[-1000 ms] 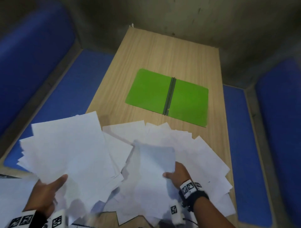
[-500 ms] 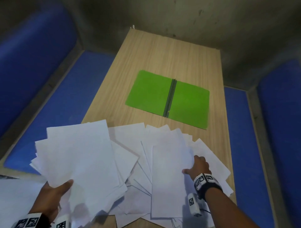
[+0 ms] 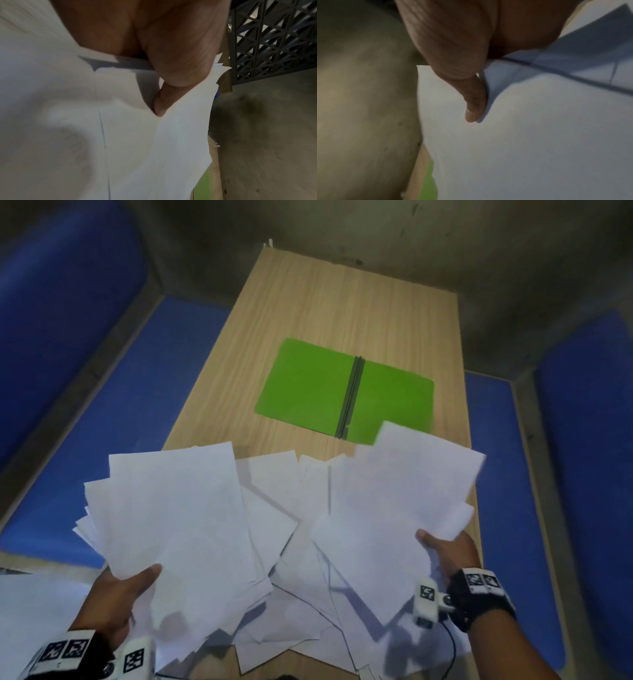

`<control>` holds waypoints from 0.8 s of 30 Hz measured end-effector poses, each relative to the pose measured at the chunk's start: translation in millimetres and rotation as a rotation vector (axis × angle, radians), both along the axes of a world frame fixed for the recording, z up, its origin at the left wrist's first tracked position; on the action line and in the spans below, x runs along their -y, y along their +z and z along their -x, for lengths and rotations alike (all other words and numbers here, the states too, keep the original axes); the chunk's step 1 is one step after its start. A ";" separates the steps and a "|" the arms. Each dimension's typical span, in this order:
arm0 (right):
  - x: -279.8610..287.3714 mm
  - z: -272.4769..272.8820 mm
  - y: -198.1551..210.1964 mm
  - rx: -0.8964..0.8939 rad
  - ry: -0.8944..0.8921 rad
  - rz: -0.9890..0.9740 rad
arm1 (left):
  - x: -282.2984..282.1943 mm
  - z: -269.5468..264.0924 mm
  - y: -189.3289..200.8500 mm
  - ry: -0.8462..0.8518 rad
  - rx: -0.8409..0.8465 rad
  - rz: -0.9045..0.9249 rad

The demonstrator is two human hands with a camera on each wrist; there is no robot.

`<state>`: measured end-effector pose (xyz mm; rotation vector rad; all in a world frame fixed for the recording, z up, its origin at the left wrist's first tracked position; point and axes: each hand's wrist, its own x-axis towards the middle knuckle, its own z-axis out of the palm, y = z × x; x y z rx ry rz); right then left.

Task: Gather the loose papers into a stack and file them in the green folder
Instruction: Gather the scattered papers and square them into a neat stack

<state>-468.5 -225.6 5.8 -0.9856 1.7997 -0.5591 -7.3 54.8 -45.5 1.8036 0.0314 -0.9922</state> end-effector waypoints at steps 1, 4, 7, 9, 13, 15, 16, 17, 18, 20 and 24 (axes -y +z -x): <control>-2.0 9.5 -3.4 -0.006 -0.036 0.002 | -2.0 -3.2 -2.0 0.013 0.016 -0.010; -22.5 27.4 -12.6 -0.048 -0.082 -0.055 | -6.7 -10.2 -5.5 0.029 0.007 -0.027; -47.6 40.2 -34.8 -0.064 -0.038 -0.110 | -6.7 -5.6 -5.5 0.017 0.014 -0.007; -56.2 41.5 -31.8 -0.189 0.148 -0.113 | -6.9 -0.7 -7.2 0.004 0.001 -0.001; -26.1 48.3 -11.9 -0.213 0.238 -0.015 | -8.9 1.5 -12.5 -0.054 0.011 -0.033; -3.8 48.3 0.3 -0.288 0.415 0.042 | -9.9 -0.7 -12.0 -0.074 0.009 -0.044; 5.7 44.6 8.7 -0.346 0.578 0.040 | -9.9 -1.5 -11.0 -0.076 0.007 -0.045; 12.3 37.6 14.9 -0.432 0.768 0.040 | -10.2 -2.4 -11.2 -0.079 0.013 -0.044; 16.8 26.5 21.0 -0.520 0.958 0.038 | -10.0 -3.2 -10.1 -0.082 0.019 -0.044; 21.3 3.1 22.3 -0.636 1.240 0.072 | -8.6 -4.4 -7.5 -0.080 0.013 -0.034; 21.2 -30.2 -6.7 -0.784 1.571 0.228 | -16.2 -12.8 -18.3 -0.029 -0.007 -0.036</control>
